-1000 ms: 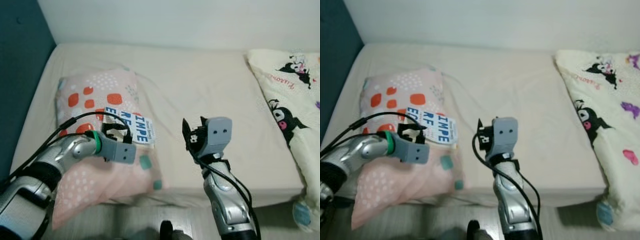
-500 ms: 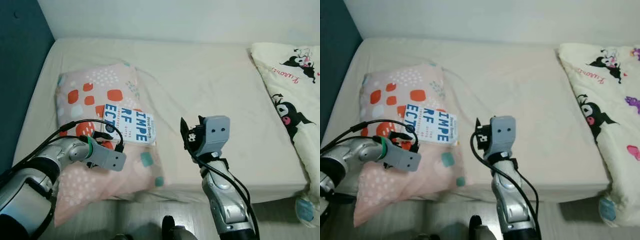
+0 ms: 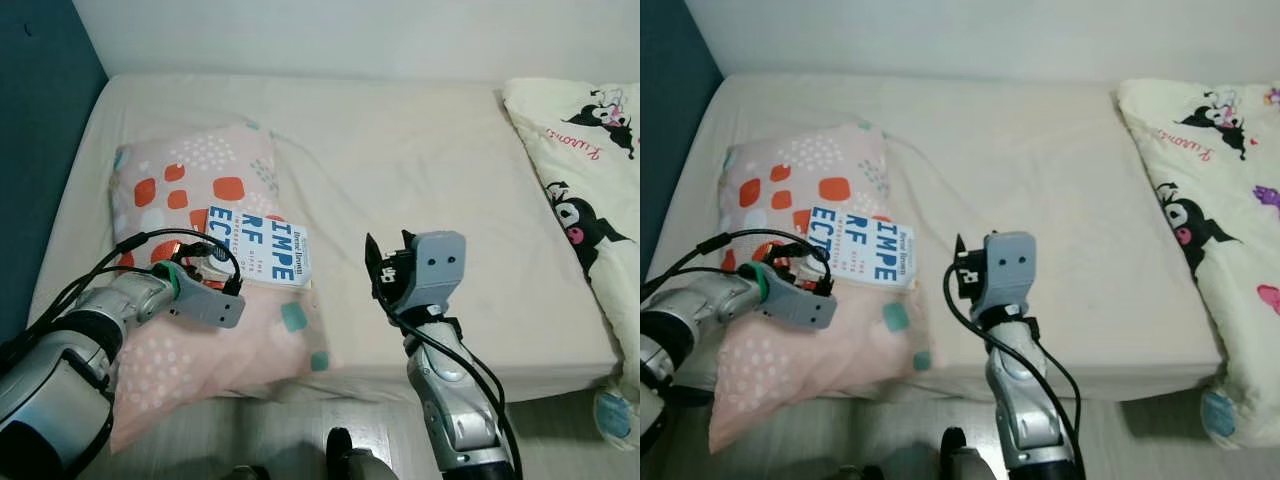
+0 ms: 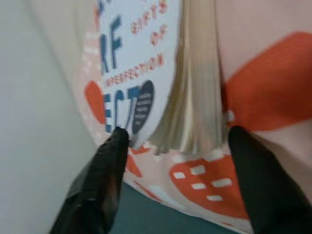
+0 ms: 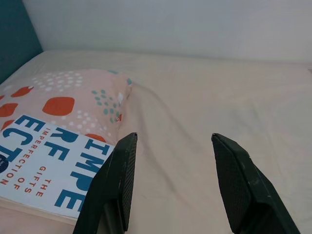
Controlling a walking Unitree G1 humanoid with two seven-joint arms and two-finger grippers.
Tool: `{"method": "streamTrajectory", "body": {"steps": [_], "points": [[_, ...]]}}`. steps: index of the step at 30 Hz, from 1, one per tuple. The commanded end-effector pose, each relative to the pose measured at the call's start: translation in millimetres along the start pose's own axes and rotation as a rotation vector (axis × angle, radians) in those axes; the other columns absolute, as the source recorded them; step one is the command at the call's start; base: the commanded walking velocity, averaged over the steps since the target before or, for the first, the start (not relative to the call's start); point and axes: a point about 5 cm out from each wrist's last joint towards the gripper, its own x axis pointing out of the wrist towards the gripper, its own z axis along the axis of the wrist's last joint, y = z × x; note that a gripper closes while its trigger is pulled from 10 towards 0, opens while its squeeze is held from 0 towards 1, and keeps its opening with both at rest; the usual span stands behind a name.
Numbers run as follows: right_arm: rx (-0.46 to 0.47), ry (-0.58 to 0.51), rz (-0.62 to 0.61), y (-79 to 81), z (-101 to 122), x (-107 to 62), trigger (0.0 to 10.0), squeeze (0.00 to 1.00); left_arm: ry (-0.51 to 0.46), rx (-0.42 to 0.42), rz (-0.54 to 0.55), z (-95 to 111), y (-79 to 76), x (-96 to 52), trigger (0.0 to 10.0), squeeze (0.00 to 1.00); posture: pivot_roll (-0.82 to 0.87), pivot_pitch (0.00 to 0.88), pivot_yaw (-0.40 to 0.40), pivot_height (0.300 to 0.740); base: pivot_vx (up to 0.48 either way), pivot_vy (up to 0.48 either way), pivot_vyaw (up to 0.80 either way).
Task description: Clean up the room
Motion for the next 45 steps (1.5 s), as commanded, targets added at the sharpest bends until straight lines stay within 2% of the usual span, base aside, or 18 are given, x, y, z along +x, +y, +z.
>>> {"method": "streamTrajectory", "body": {"steps": [1, 18, 27, 28, 29, 32, 33, 34, 35, 36, 38, 39, 40, 41, 42, 43, 44, 45], "points": [[0.001, 0.034, -0.006, 0.1, -6.4, -4.5, 10.0, 0.0, -0.025, -0.014, -0.001, 5.4, -16.7, -2.4, 0.0, 0.0, -0.05, 0.273, 0.063, 0.721, 0.0, 0.0, 0.0], [-0.007, 0.03, -0.008, -1.8, -4.8, -2.0, 10.0, 0.0, -0.064, -0.004, 0.057, 5.2, -43.0, -14.2, 0.0, 0.0, -0.05, 0.259, 0.061, 0.721, 0.0, 0.0, 0.0], [-0.004, 0.016, -0.013, -3.6, -1.5, 2.0, 10.0, 0.0, -0.019, -0.131, 0.166, -4.9, -25.4, -14.7, 0.0, 0.0, -0.04, 0.238, 0.064, 0.721, 0.0, 0.0, 0.0], [-0.001, 0.013, -0.013, -4.0, -0.6, 2.4, 10.0, 0.0, -0.016, -0.225, 0.212, -6.6, -15.8, -14.2, 0.0, 0.0, -0.04, 0.233, 0.066, 0.721, 0.0, 0.0, 0.0], [0.005, 0.009, -0.012, -4.9, 0.4, 2.5, 10.0, 0.0, -0.043, -0.394, 0.249, -6.1, -4.5, -14.2, 10.0, 0.0, -0.03, 0.227, 0.065, 0.721, 0.0, 0.0, 0.0], [0.008, 0.009, -0.011, -5.2, 0.4, 2.3, 10.0, 0.0, -0.065, -0.458, 0.247, -4.6, -2.4, -14.5, 10.0, 0.0, -0.03, 0.227, 0.065, 0.721, 0.0, 0.0, 0.0], [0.012, 0.013, -0.007, -5.1, -0.7, 1.9, 10.0, 0.0, -0.1, -0.593, 0.249, 0.6, -0.3, -14.4, 10.0, 0.0, -0.02, 0.222, 0.065, 0.721, 0.0, 0.0, 0.0], [0.012, 0.013, -0.007, -5.1, -0.7, 1.9, 10.0, 0.0, -0.1, -0.593, 0.249, 0.6, -0.3, -14.4, 10.0, 0.0, -0.02, 0.222, 0.065, 0.721, 0.0, 0.0, 0.0], [0.02, 0.023, -0.001, -4.2, -3.4, 1.5, 10.0, 0.0, -0.132, -0.797, 0.292, 7.0, 6.1, -15.7, 10.0, 0.0, -0.01, 0.219, 0.062, 0.721, 0.0, 0.0, 0.0], [0.02, 0.023, -0.001, -4.2, -3.4, 1.5, 10.0, 0.0, -0.132, -0.797, 0.292, 7.0, 6.1, -15.7, 10.0, 0.0, -0.01, 0.219, 0.062, 0.721, 0.0, 0.0, 0.0], [0.101, 0.086, -0.003, -3.4, -16.2, 0.3, 10.0, 0.0, -0.172, -1.263, 0.472, 11.4, 25.4, -30.8, 10.0, 0.0, 0.02, 0.196, 0.05, 0.721, 0.0, 0.0, 0.0], [0.101, 0.086, -0.003, -3.4, -16.2, 0.3, 10.0, 0.0, -0.172, -1.263, 0.472, 11.4, 25.4, -30.8, 10.0, 0.0, 0.02, 0.196, 0.05, 0.721, 0.0, 0.0, 0.0], [0.18, 0.141, -0.014, -4.2, -26.5, -1.0, 10.0, 0.0, -0.161, -1.47, 0.576, 8.8, 32.9, -39.8, 10.0, 0.0, 0.03, 0.184, 0.044, 0.721, 0.0, 0.0, 0.0], [0.18, 0.141, -0.014, -4.2, -26.5, -1.0, 10.0, 0.0, -0.161, -1.47, 0.576, 8.8, 32.9, -39.8, 10.0, 0.0, 0.03, 0.184, 0.044, 0.721, 0.0, 0.0, 0.0], [0.271, 0.204, -0.033, -6.1, -40.2, -3.7, 10.0, 0.0, -0.133, -1.699, 0.709, 3.2, 40.0, -49.6, 10.0, 0.0, 0.05, 0.169, 0.034, 0.721, 0.0, 0.0, 0.0], [0.271, 0.204, -0.033, -6.1, -40.2, -3.7, 10.0, 0.0, -0.133, -1.699, 0.709, 3.2, 40.0, -49.6, 10.0, 0.0, 0.05, 0.169, 0.034, 0.721, 0.0, 0.0, 0.0], [0.361, 0.256, -0.034, -6.2, -51.6, -6.9, 10.0, 0.0, -0.106, -1.897, 0.782, 0.2, 41.6, -56.7, 10.0, 0.0, 0.07, 0.154, 0.029, 0.721, 0.0, 0.0, 0.0], [0.361, 0.256, -0.034, -6.2, -51.6, -6.9, 10.0, 0.0, -0.106, -1.897, 0.782, 0.2, 41.6, -56.7, 10.0, 0.0, 0.07, 0.154, 0.029, 0.721, 0.0, 0.0, 0.0]]}}
